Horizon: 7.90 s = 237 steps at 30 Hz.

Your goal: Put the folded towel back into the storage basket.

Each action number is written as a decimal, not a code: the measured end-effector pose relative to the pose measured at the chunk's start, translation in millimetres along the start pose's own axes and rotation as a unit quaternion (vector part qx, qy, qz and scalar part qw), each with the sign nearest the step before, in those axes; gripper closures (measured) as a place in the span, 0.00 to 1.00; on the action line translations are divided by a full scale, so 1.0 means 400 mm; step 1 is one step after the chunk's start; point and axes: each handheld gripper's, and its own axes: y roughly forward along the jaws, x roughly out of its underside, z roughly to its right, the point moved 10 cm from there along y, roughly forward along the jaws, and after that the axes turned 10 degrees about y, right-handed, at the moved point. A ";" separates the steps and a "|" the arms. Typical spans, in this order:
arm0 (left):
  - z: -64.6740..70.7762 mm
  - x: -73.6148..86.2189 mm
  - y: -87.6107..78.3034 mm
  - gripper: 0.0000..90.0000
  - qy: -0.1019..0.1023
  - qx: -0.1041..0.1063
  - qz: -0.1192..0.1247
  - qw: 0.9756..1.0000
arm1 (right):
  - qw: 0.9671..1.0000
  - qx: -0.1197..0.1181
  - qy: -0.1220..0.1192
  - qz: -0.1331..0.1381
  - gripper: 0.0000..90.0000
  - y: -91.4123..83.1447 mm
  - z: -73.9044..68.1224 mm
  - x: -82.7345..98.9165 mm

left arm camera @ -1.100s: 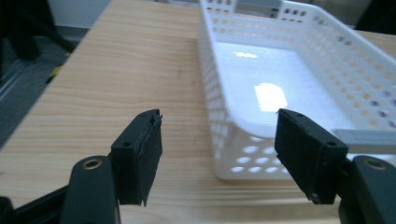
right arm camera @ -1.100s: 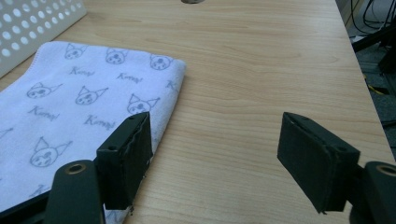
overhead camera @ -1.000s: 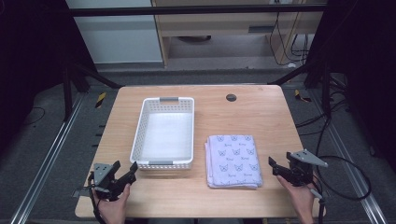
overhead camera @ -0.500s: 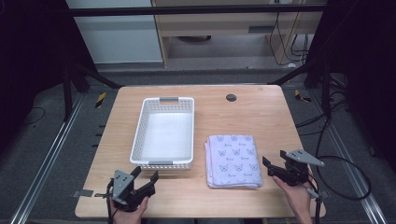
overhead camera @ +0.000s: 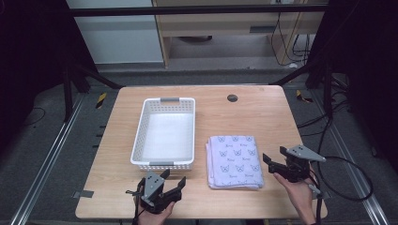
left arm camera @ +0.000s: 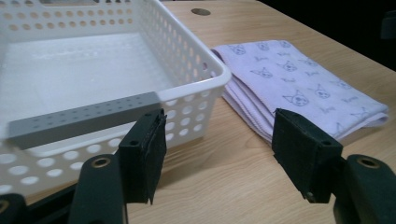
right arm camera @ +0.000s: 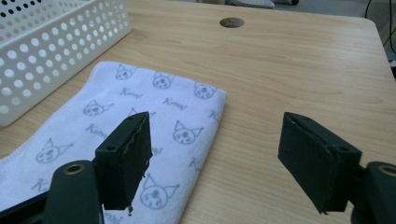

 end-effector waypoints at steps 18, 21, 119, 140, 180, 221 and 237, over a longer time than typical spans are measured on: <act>0.124 0.005 0.077 0.40 0.029 0.057 -0.035 0.997 | 1.000 -0.016 -0.002 0.002 0.29 0.003 -0.023 -0.017; 0.138 0.005 0.090 0.40 0.033 0.062 -0.042 0.997 | 1.000 -0.016 -0.006 0.001 0.29 0.007 -0.024 -0.017; 0.208 0.025 0.317 0.79 -0.018 0.107 -0.115 0.987 | 0.993 -0.026 0.026 -0.116 0.87 0.247 -0.023 0.070; 0.210 -0.093 0.227 0.80 0.044 0.085 -0.056 0.994 | 0.998 -0.036 -0.039 -0.030 0.87 0.136 -0.091 -0.054; 0.149 -0.262 0.131 0.81 0.090 0.063 -0.012 0.994 | 0.997 -0.040 -0.042 0.042 0.88 0.065 -0.165 -0.200; -0.119 -0.326 -0.021 0.81 0.081 0.007 0.008 0.997 | 0.991 -0.081 -0.071 0.076 0.88 0.161 -0.451 -0.362; -0.218 -0.276 -0.049 0.81 0.068 -0.003 0.007 0.998 | 0.990 -0.097 -0.077 0.066 0.88 0.226 -0.544 -0.357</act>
